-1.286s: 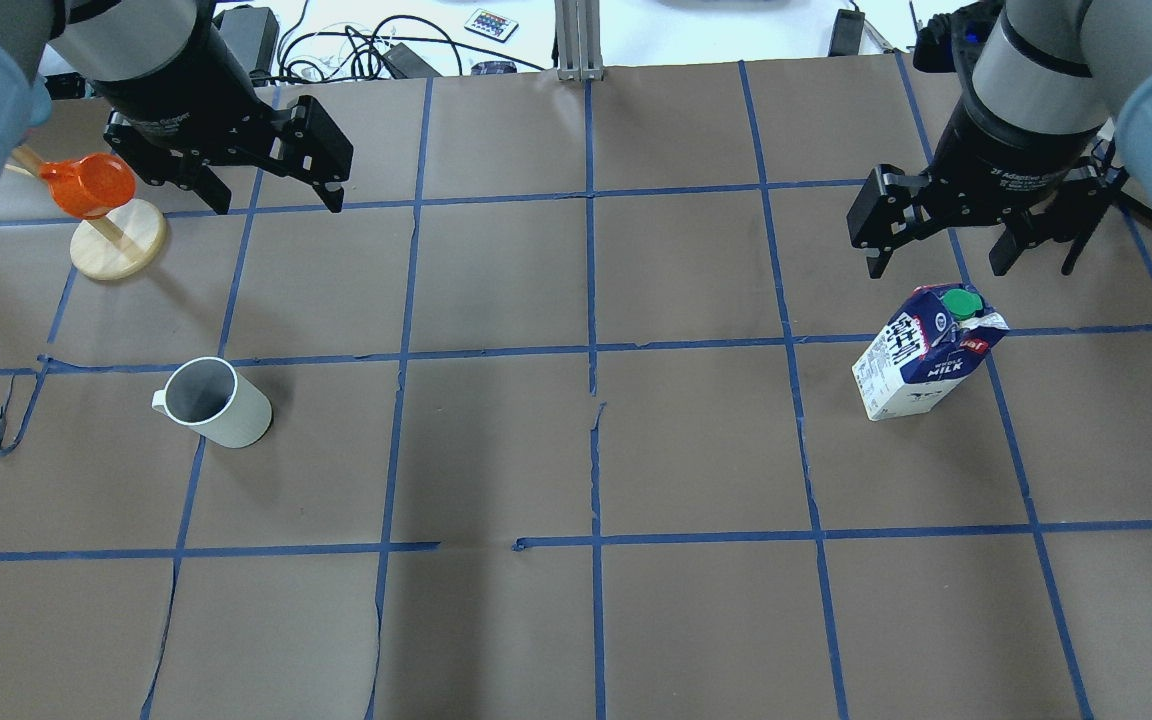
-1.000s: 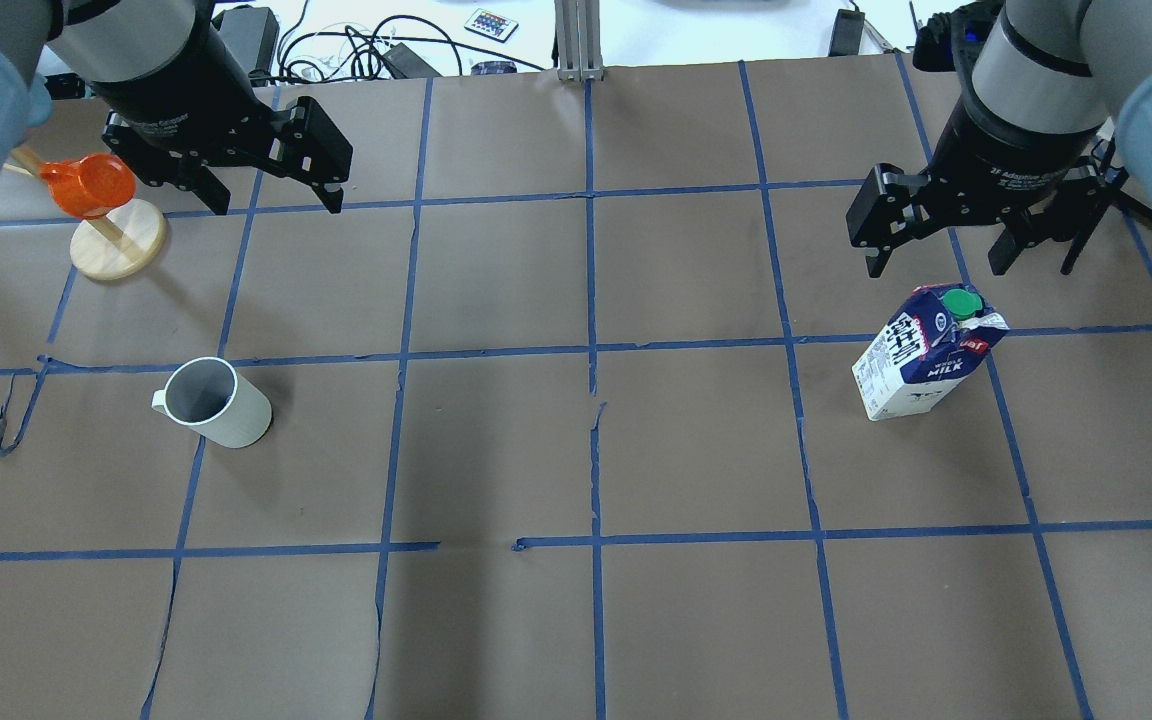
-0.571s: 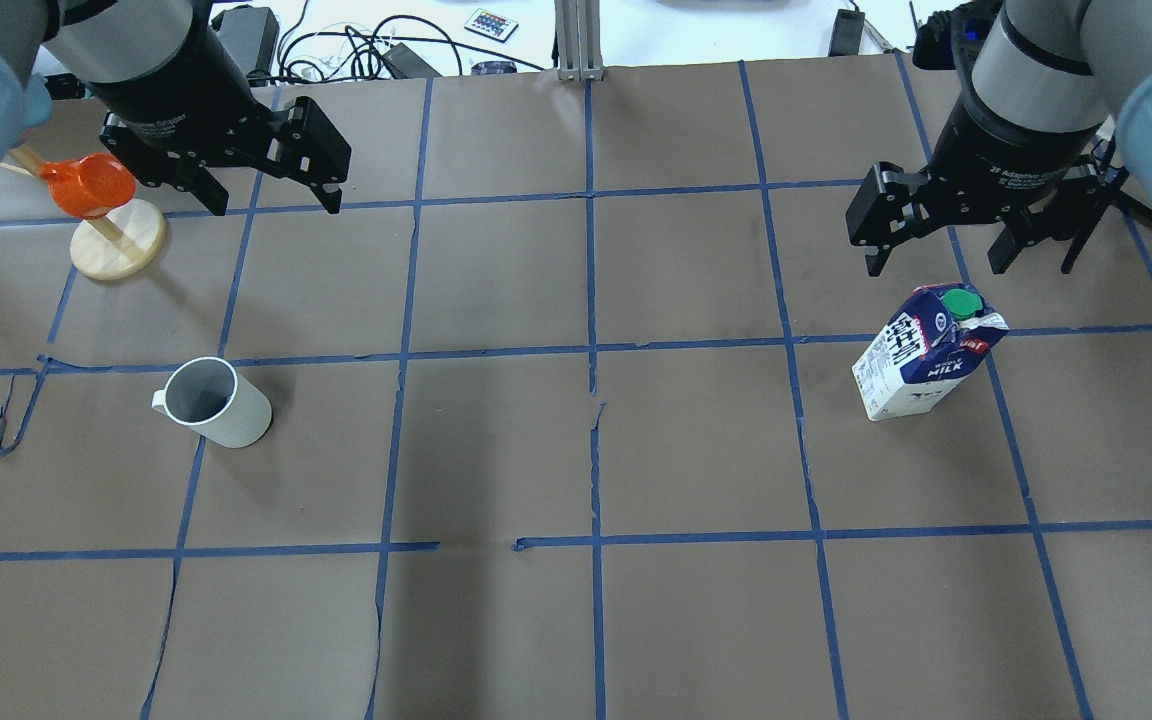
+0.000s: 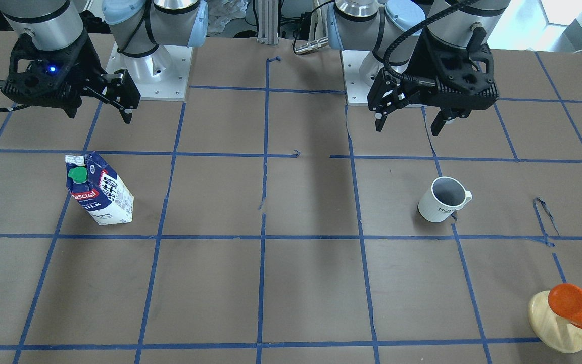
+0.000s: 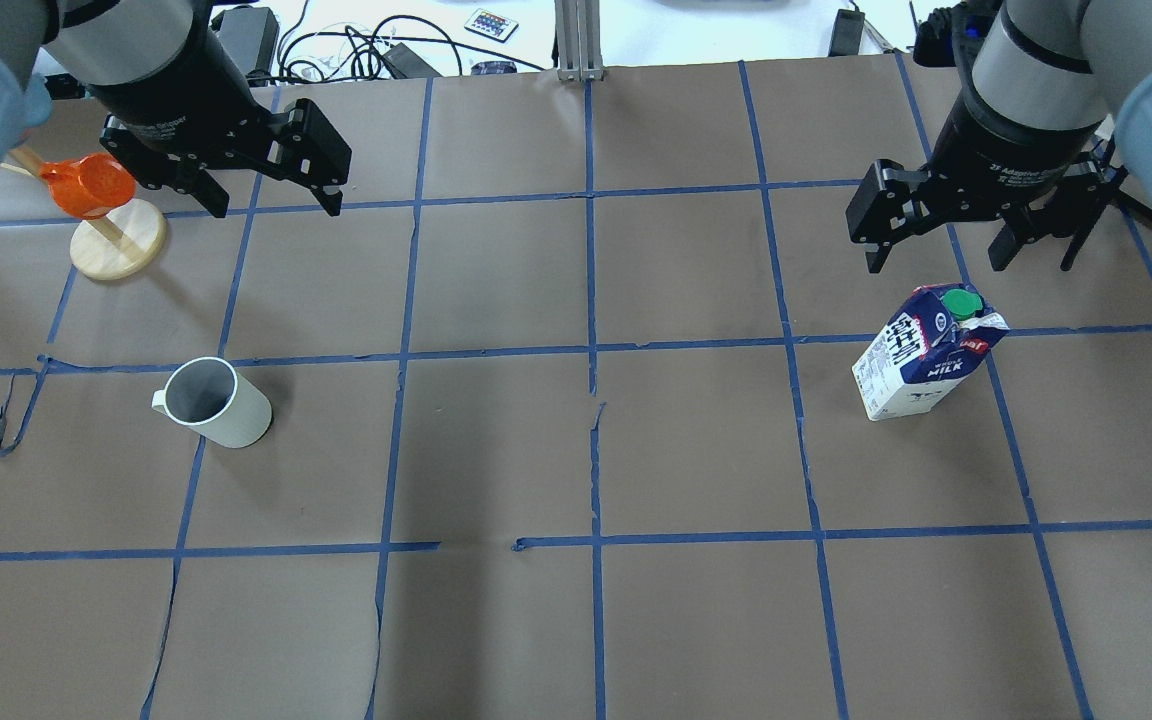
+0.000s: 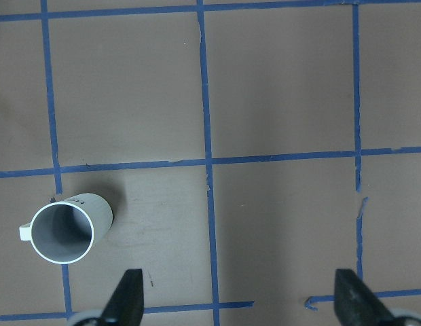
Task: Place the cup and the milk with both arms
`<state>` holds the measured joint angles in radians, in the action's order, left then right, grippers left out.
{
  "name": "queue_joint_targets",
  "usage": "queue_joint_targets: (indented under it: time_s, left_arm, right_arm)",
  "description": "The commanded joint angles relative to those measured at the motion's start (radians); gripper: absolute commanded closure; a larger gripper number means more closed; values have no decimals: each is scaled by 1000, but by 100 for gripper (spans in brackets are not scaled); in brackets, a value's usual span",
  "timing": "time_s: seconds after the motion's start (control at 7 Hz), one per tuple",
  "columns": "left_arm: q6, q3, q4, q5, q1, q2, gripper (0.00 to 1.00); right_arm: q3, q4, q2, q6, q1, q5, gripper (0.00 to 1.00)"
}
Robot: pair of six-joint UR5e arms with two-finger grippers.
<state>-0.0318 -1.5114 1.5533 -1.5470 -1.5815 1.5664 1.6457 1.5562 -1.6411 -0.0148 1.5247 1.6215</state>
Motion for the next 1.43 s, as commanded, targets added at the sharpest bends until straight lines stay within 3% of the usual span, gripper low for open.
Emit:
queue_joint_targets:
  time_s: [0.0, 0.71, 1.0, 1.29]
  left_arm:
    - [0, 2, 16, -1, 0, -2, 0]
    - [1, 3, 19, -5, 2, 1, 0]
    - [105, 0, 14, -5, 0, 13, 0]
    - [96, -4, 13, -1, 3, 20, 0]
  right_arm:
    - [2, -1, 1, -1, -1, 3, 0]
    - [3, 1, 6, 1, 0, 46, 0]
    - [0, 4, 7, 2, -11, 40, 0]
    - [8, 8, 27, 105, -23, 54, 0]
